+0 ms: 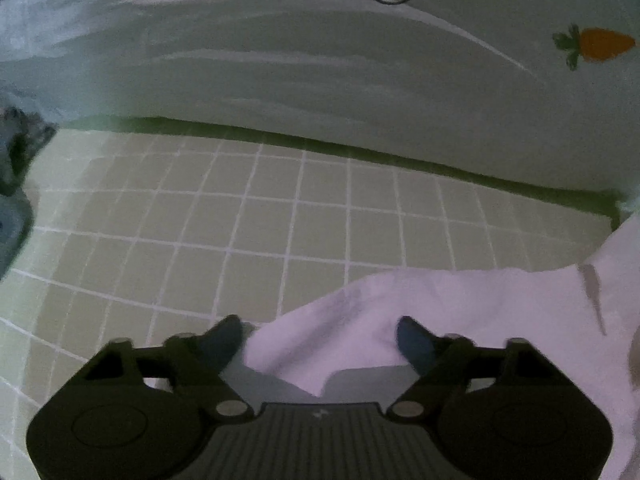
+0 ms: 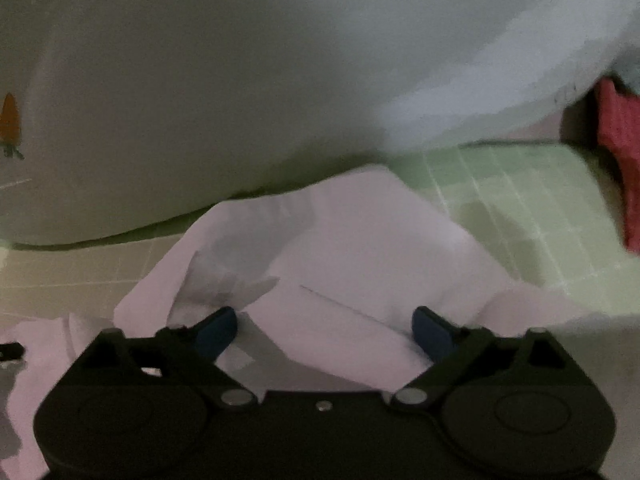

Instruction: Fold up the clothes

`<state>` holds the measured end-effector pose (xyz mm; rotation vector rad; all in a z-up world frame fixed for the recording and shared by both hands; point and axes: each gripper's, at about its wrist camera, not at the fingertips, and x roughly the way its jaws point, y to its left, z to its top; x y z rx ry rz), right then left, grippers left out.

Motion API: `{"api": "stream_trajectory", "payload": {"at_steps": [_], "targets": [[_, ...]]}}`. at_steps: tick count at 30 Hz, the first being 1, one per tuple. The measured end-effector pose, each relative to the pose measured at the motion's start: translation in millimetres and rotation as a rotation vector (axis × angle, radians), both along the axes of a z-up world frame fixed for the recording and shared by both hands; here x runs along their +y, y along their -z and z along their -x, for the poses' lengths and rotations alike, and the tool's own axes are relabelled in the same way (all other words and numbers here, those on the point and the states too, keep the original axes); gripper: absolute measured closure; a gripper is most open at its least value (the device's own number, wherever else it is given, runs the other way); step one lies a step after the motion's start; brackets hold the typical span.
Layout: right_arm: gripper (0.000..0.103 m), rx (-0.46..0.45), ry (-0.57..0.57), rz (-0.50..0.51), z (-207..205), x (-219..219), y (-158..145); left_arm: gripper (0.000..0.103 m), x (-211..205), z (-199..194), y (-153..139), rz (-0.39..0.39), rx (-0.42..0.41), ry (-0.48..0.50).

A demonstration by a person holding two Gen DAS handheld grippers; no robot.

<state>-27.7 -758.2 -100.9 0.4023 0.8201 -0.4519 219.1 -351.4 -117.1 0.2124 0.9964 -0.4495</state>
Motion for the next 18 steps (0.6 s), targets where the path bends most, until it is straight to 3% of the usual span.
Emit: {"api": "stream_trajectory", "payload": {"at_steps": [1, 2, 3, 4, 5, 8, 11, 18], "targets": [[0.03, -0.003, -0.002, -0.013, 1, 1, 1, 0.039, -1, 2, -1, -0.017, -0.017, -0.004], [0.055, -0.001, -0.011, -0.02, 2, 3, 1, 0.057, -2, 5, -1, -0.033, -0.034, -0.007], [0.067, 0.001, -0.02, -0.026, 4, 4, 1, 0.075, -3, 6, -2, -0.036, -0.029, -0.012], [0.089, -0.001, -0.03, -0.034, 5, 6, 2, 0.077, -3, 7, -3, -0.039, -0.023, -0.017], [0.096, -0.012, -0.044, -0.046, 7, 7, 2, 0.082, -5, 6, -5, -0.044, -0.021, -0.021], [0.099, -0.038, -0.041, -0.022, 13, 12, -2, 0.093, -1, 10, -16, -0.023, -0.036, -0.044], [0.099, -0.111, 0.024, 0.03, 35, 15, -25, 0.094, 6, 15, -31, 0.013, -0.058, -0.073], [0.099, -0.276, 0.261, 0.159, 160, 24, -103, 0.094, 51, 77, -109, 0.126, -0.214, -0.086]]}}
